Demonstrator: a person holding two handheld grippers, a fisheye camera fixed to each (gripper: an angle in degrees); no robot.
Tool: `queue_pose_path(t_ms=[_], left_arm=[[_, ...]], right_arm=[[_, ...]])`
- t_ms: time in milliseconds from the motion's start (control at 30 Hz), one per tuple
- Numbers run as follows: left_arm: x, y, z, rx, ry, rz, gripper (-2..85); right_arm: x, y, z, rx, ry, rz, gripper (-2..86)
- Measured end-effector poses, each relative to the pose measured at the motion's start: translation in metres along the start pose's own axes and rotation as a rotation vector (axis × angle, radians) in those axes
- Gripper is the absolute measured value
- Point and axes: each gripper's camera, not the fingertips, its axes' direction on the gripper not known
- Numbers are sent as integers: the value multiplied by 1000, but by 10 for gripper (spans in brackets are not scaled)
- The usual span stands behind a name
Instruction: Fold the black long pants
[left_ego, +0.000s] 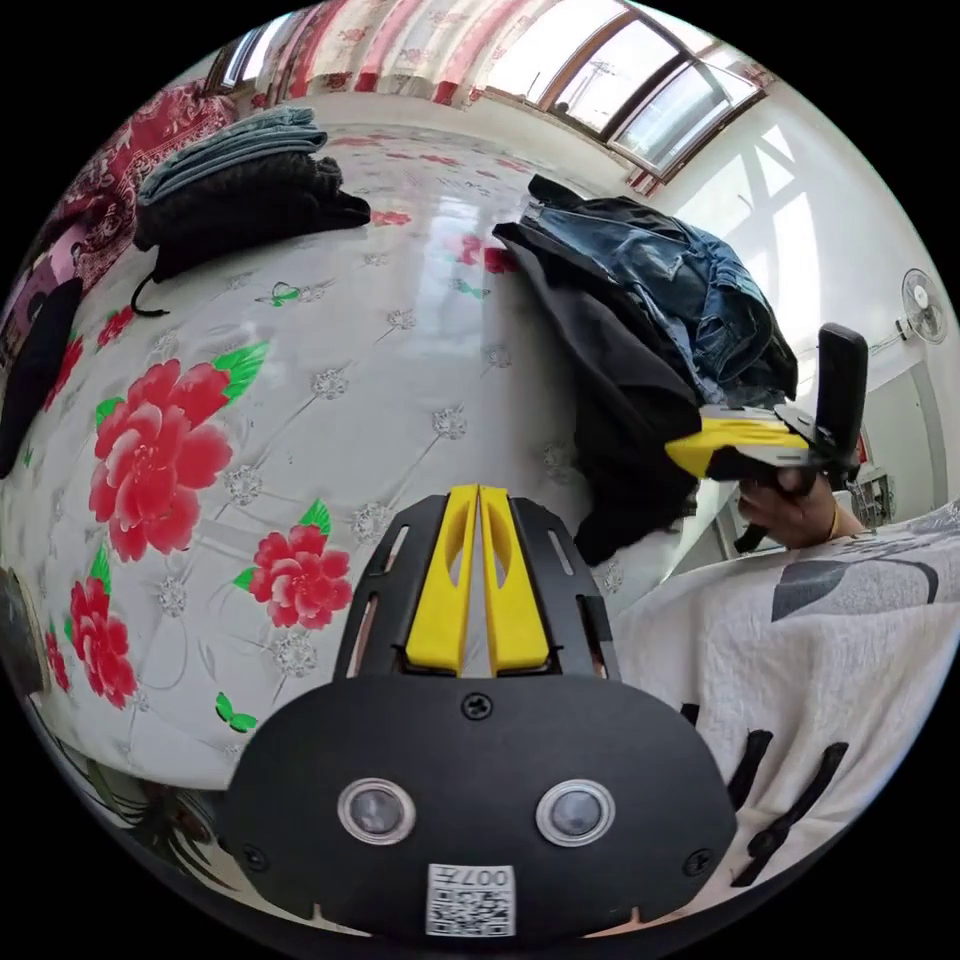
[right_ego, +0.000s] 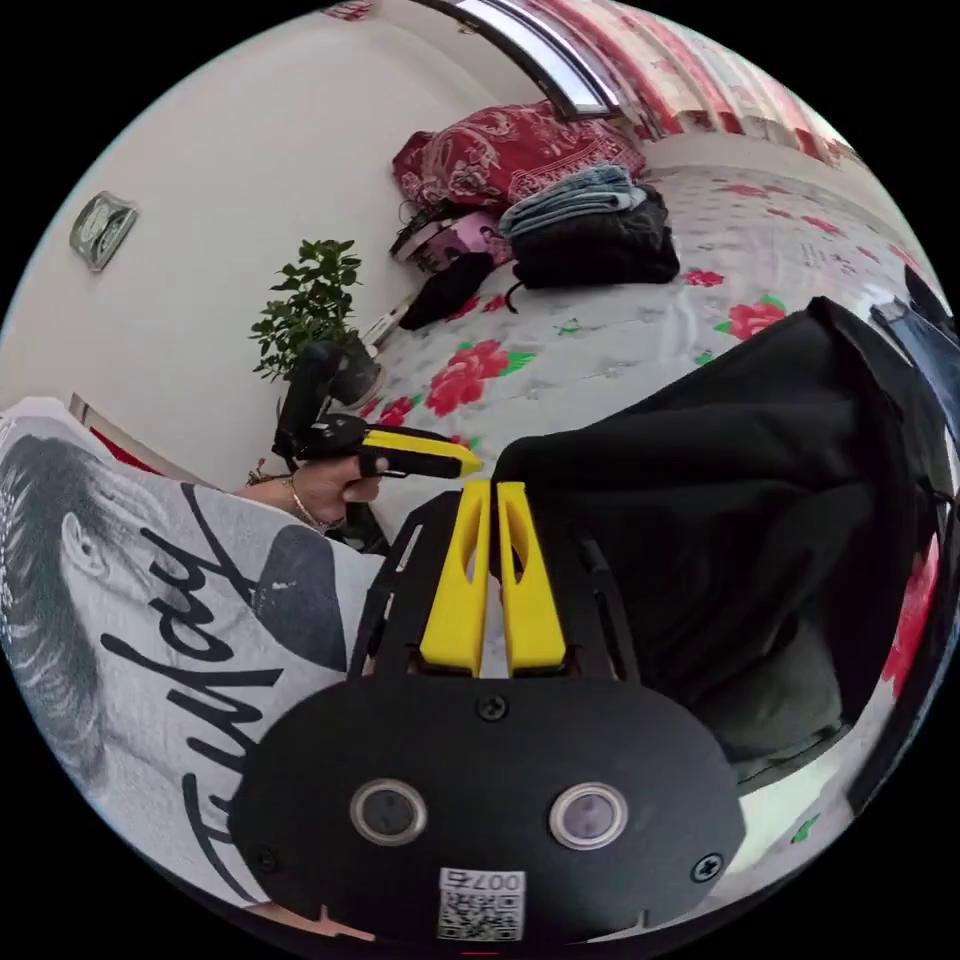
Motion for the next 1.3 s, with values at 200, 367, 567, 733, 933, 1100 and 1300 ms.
queue_pose_path(t_ms=[200, 367, 567, 733, 933, 1100, 1300], left_arm=[[-54, 34, -45, 54, -65, -249, 1], [-63, 69, -86, 97, -81, -298, 54], [-36, 86, -90, 11, -62, -222, 86], [-16, 77, -53, -63, -1, -211, 29], [-13, 30, -48, -123, -169, -124, -8], [-73, -24, -97, -65, -399, -174, -9], [-123, -71, -171, 131, -498, -434, -7]], right_arm=[[-59, 9, 23, -179, 177, -251, 29], [-3, 54, -26, -23, 273, 110, 39], [20, 43, -60, 40, 412, 183, 57], [25, -1, -24, -53, 347, 122, 61], [15, 13, 54, -268, 390, 102, 13], [-30, 23, 51, -297, 256, -79, 9], [-21, 7, 6, -102, 266, -6, 27]])
